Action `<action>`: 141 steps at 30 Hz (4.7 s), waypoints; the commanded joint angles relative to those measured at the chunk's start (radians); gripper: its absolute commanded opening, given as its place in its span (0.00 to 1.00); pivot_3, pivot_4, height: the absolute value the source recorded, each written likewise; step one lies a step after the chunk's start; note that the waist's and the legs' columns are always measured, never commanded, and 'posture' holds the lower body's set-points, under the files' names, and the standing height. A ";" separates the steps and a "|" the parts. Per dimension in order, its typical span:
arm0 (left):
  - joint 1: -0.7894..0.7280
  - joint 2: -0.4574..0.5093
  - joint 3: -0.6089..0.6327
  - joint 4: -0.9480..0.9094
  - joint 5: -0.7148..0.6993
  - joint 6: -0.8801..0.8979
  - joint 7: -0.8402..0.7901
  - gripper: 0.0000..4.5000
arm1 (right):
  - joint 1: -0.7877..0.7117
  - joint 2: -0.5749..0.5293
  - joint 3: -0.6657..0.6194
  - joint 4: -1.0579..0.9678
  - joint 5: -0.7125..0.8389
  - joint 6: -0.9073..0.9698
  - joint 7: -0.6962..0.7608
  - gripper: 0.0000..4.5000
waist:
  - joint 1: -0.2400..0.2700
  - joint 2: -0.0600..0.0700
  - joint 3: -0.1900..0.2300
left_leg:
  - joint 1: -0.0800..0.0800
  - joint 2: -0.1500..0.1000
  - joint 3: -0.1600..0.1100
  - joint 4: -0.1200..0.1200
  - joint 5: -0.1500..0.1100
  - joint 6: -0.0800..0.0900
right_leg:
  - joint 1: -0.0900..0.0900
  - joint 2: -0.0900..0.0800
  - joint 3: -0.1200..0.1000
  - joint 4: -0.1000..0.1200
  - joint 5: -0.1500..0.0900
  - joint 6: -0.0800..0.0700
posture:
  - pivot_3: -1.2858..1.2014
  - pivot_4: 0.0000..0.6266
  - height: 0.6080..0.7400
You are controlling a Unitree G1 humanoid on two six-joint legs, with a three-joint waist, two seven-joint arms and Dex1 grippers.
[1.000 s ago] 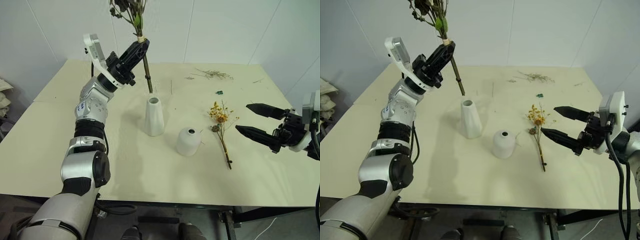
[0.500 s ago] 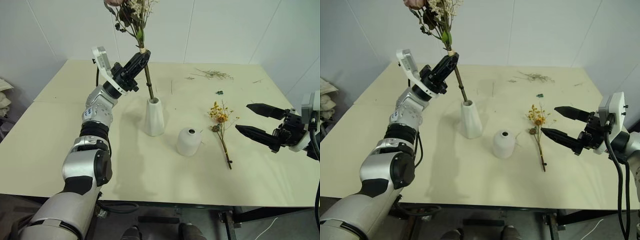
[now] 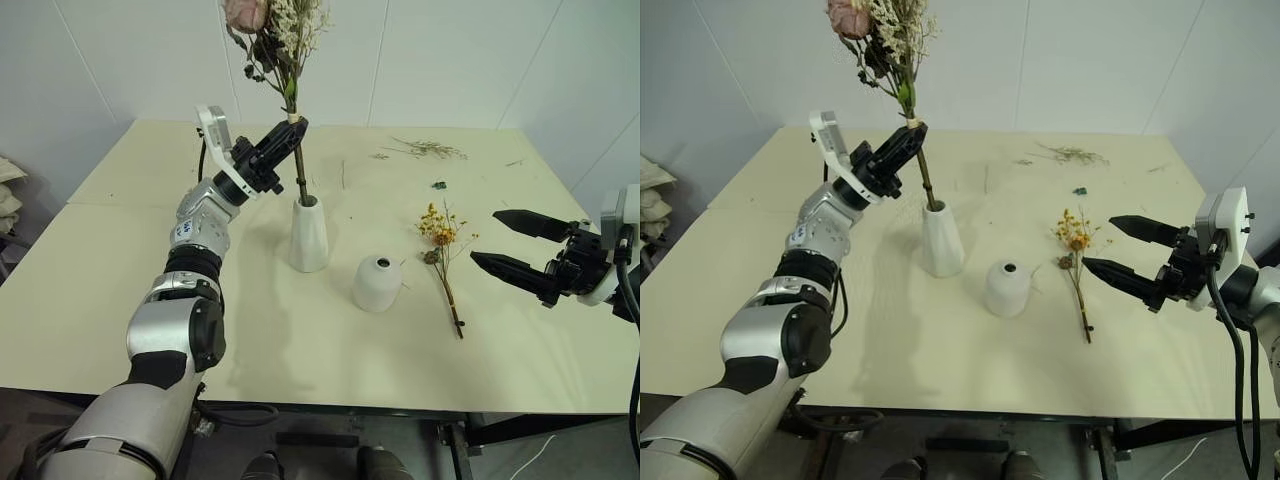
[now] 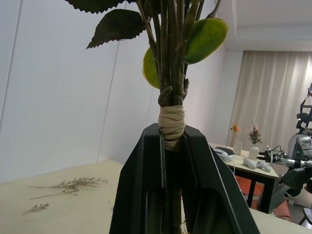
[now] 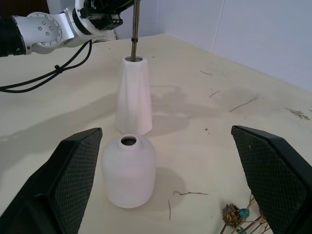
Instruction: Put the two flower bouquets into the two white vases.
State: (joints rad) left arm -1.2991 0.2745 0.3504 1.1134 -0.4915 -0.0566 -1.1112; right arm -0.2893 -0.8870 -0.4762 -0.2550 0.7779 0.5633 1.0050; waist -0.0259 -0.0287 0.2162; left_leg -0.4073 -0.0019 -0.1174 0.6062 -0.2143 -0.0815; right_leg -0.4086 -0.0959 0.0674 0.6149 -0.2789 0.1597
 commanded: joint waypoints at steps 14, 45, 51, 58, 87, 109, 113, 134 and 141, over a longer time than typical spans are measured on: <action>0.036 0.000 -0.024 -0.004 0.065 -0.037 -0.009 0.03 | 0.031 -0.006 -0.033 -0.048 0.011 -0.029 -0.019 1.00 | -0.001 0.000 0.000 | 0.000 0.000 0.000 0.000 0.000 0.000 | 0.000 0.000 0.000 0.000 0.000 0.000 | 0.52 0.24 1.00; 0.116 0.020 -0.095 -0.025 0.146 -0.054 -0.053 0.52 | 0.039 -0.001 -0.018 -0.040 0.004 -0.042 -0.018 1.00 | 0.000 0.000 0.000 | 0.001 0.000 0.000 0.004 0.000 0.000 | 0.001 0.000 0.000 0.004 0.000 0.000 | 0.52 0.24 1.00; 0.109 0.049 -0.102 -0.060 0.148 -0.047 -0.077 0.95 | 0.025 -0.004 -0.010 -0.024 -0.001 -0.048 -0.011 1.00 | -0.001 0.000 0.000 | 0.001 0.000 0.000 0.004 0.000 0.000 | 0.001 0.000 0.000 0.003 0.000 0.000 | 0.52 0.24 1.00; 0.128 0.163 -0.165 -0.146 0.184 -0.022 -0.200 1.00 | 0.025 -0.014 0.008 -0.011 -0.016 -0.049 -0.004 1.00 | -0.003 0.000 0.000 | 0.001 0.000 0.000 0.004 0.000 0.000 | 0.000 0.000 0.000 0.004 0.000 0.000 | 0.52 0.24 1.00; 0.799 0.620 0.071 -0.898 -0.274 0.446 -0.463 1.00 | -0.262 -0.061 0.465 0.153 -0.276 0.535 -0.306 1.00 | -0.013 0.001 0.000 | 0.002 0.002 0.000 0.002 0.000 0.001 | -0.002 0.001 0.000 0.006 -0.008 -0.015 | 0.52 0.24 1.00; 0.773 0.653 0.158 -0.940 -0.322 0.358 -0.402 1.00 | -0.446 0.086 0.586 0.382 -0.454 0.652 -0.404 0.66 | -0.012 0.001 0.000 | 0.002 0.002 0.001 -0.002 0.000 0.001 | -0.003 0.001 0.000 0.005 -0.006 -0.012 | 0.52 0.24 1.00; 0.746 0.652 0.142 -0.933 -0.317 0.368 -0.397 1.00 | -0.441 0.099 0.568 0.366 -0.456 0.671 -0.414 0.38 | -0.014 0.001 0.000 | 0.002 0.002 0.000 -0.002 0.000 0.001 | -0.003 0.001 0.000 0.005 -0.005 -0.010 | 0.52 0.24 1.00; 0.668 0.640 0.024 -0.867 -0.298 0.434 -0.430 1.00 | -0.282 0.536 0.110 -0.070 -0.162 -0.090 -0.379 0.01 | -0.030 0.001 0.000 | 0.003 0.003 0.000 -0.010 0.000 0.001 | -0.005 0.001 0.000 0.005 -0.005 -0.007 | 0.52 0.24 1.00; 0.637 0.635 -0.003 -0.842 -0.297 0.431 -0.439 1.00 | -0.224 0.596 0.203 -0.089 -0.090 -0.147 -0.307 0.01 | -0.030 0.001 0.000 | 0.004 0.003 0.000 -0.011 0.000 0.000 | -0.004 0.002 -0.001 0.006 -0.005 -0.007 | 0.52 0.24 1.00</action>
State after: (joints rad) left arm -0.6371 0.9039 0.3414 0.2793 -0.7875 0.3815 -1.5006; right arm -0.5097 -0.2951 -0.2865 -0.3221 0.6621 0.4525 0.6817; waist -0.0560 -0.0278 0.2160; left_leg -0.4030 0.0017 -0.1176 0.5956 -0.2139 -0.0817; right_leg -0.4131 -0.0942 0.0669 0.6221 -0.2845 0.1518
